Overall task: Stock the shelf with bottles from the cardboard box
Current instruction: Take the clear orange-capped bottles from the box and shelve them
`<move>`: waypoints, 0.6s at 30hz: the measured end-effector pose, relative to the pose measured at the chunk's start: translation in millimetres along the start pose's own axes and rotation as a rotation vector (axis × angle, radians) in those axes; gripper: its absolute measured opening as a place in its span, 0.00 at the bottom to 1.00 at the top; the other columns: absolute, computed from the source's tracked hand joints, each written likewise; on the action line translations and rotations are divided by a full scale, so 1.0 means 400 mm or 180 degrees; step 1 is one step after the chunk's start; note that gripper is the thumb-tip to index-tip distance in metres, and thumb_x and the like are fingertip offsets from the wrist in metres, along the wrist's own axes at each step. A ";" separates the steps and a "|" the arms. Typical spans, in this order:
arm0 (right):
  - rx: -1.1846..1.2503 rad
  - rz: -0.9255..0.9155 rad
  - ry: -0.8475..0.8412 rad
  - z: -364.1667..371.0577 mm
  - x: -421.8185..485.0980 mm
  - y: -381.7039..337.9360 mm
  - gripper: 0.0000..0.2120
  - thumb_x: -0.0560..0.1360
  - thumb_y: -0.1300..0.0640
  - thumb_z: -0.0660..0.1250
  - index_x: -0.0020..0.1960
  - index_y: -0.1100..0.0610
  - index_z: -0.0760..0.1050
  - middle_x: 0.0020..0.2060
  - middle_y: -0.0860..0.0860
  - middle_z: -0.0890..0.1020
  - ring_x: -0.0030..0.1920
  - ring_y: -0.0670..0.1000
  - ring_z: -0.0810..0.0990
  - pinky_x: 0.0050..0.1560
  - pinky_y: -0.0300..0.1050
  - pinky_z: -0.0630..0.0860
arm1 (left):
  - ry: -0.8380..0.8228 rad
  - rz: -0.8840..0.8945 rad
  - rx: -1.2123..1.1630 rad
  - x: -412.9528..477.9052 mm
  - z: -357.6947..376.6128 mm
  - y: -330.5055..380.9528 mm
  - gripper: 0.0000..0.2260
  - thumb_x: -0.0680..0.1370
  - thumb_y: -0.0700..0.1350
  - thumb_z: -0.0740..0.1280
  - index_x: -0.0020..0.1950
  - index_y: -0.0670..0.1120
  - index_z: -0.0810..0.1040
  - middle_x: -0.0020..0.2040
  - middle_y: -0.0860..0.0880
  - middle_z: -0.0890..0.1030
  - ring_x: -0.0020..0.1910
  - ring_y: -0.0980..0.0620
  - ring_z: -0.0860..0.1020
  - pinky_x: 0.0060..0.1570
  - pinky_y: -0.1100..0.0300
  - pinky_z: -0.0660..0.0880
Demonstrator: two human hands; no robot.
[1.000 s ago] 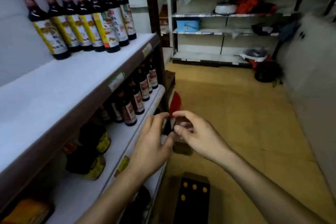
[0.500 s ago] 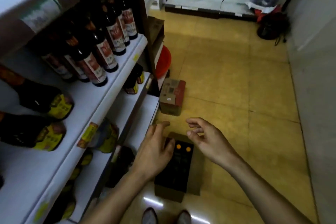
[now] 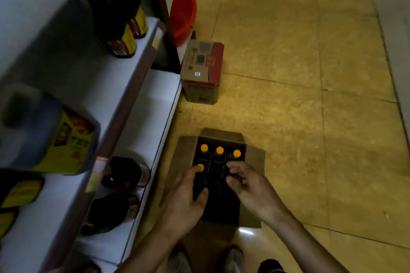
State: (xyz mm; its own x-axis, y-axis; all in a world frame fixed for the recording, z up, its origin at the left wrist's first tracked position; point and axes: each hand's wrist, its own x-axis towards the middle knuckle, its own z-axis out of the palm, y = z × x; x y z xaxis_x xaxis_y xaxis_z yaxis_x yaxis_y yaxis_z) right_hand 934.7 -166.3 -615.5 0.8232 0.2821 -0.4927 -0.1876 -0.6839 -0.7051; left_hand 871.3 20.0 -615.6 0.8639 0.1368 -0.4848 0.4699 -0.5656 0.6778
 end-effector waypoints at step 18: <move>-0.1240 -0.0724 -0.0460 0.374 0.474 0.392 0.27 0.81 0.52 0.66 0.77 0.45 0.60 0.68 0.52 0.74 0.69 0.54 0.74 0.65 0.47 0.73 | 0.0120 0.0176 -0.0591 0.446 0.281 -0.411 0.29 0.81 0.35 0.65 0.77 0.59 0.63 0.63 0.58 0.72 0.55 0.64 0.74 0.45 0.69 0.73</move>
State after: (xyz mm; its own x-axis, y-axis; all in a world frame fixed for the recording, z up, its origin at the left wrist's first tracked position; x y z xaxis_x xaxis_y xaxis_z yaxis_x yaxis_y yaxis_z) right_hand 981.0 -119.4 -895.8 0.7320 0.5259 -0.4332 0.2267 -0.7875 -0.5731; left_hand 928.0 45.9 -875.7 0.8938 0.1420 -0.4254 0.4440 -0.4136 0.7949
